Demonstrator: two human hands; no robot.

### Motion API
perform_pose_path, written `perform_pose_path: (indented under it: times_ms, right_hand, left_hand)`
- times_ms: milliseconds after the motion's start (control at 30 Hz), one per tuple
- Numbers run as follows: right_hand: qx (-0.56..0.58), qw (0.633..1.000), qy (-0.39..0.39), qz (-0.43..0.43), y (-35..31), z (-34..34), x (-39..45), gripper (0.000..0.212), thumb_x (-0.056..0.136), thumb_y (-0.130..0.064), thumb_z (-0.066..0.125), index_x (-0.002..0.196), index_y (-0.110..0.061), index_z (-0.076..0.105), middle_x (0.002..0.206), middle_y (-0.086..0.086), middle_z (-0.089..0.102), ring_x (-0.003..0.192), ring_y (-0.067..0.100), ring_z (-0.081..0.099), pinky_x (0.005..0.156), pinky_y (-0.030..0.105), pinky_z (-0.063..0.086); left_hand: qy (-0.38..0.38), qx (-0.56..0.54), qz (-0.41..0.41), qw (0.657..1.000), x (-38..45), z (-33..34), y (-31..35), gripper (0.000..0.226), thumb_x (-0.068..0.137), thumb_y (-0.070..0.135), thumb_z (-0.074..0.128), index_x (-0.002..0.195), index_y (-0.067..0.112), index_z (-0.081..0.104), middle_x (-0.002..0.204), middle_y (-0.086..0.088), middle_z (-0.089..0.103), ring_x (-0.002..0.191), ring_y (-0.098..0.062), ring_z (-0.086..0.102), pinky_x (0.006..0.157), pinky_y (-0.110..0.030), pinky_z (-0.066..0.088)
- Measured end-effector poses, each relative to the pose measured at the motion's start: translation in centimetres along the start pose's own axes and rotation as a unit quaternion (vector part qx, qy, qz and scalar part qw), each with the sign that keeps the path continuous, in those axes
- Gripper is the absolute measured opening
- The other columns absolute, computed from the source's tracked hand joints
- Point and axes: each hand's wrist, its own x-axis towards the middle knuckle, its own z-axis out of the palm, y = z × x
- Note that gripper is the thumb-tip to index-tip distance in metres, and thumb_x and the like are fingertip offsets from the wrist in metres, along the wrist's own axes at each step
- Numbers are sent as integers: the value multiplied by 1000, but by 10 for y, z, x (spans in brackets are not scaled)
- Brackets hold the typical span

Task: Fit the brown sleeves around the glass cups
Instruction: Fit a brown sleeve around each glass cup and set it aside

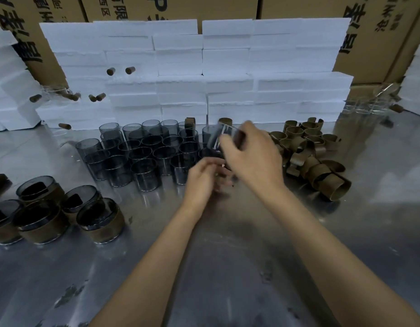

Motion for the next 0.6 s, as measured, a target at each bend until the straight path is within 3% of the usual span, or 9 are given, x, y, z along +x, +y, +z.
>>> perform_pose_path:
  times_ms: [67, 167, 267, 333, 433, 467, 533, 600]
  right_hand:
    - [17, 998, -14, 57, 25, -7, -4, 29, 88, -52, 51, 74, -27, 44, 71, -8, 56, 72, 15, 53, 56, 31, 30]
    - [67, 994, -35, 82, 48, -2, -20, 31, 92, -45, 60, 75, -21, 50, 67, -7, 55, 68, 14, 53, 58, 33, 36]
    - [120, 990, -12, 70, 58, 4, -32, 26, 95, -43, 63, 83, -21, 58, 64, -9, 49, 65, 13, 48, 63, 38, 42]
    - [143, 986, -12, 86, 60, 5, -35, 27, 94, -48, 66, 104, -24, 61, 68, -8, 47, 67, 12, 48, 67, 39, 45]
    - [246, 949, -59, 190, 60, 3, -32, 67, 82, -66, 71, 135, -31, 49, 94, -11, 55, 86, 5, 56, 72, 22, 45]
    - [279, 930, -89, 223, 60, 3, -31, 69, 78, -72, 70, 134, -35, 51, 102, -16, 59, 92, -2, 59, 72, 14, 44]
    - [334, 895, -154, 252, 65, 5, -29, 57, 72, -82, 68, 111, -41, 70, 101, -22, 73, 93, -11, 65, 71, 7, 48]
    - [392, 855, -195, 279, 67, 7, -27, 74, 61, -93, 63, 103, -34, 78, 101, -15, 78, 97, -3, 71, 88, 18, 54]
  left_hand:
    - [-14, -110, -12, 994, -2, -1, 13, 28, 106, 23, 50, 116, 2, 65, 89, -10, 76, 75, -25, 70, 55, -25, 53]
    - [-101, -97, -23, 990, -9, 2, 18, 62, 94, 52, 62, 130, 2, 61, 98, -12, 72, 80, -23, 69, 64, -30, 57]
    - [-130, -74, -56, 987, -19, 12, 15, 66, 86, 49, 72, 131, 4, 57, 104, -17, 66, 81, -24, 66, 67, -31, 57]
    - [-105, -92, -64, 988, -20, 15, 13, 74, 81, 44, 75, 135, -1, 52, 108, -22, 61, 79, -24, 65, 69, -31, 58]
    - [-106, -117, -58, 986, -18, 15, 13, 75, 78, 42, 74, 134, -2, 54, 108, -23, 62, 80, -24, 67, 78, -32, 60]
    - [-116, -116, -54, 985, -18, 15, 13, 74, 78, 44, 73, 134, -2, 55, 105, -22, 64, 80, -23, 67, 79, -31, 60]
    - [-142, -111, -52, 982, -20, 16, 12, 71, 83, 46, 69, 134, -2, 58, 98, -20, 66, 78, -21, 67, 77, -29, 59]
    - [-161, -117, -59, 978, -21, 18, 11, 67, 88, 45, 65, 132, -5, 58, 99, -20, 67, 77, -20, 66, 74, -28, 58]
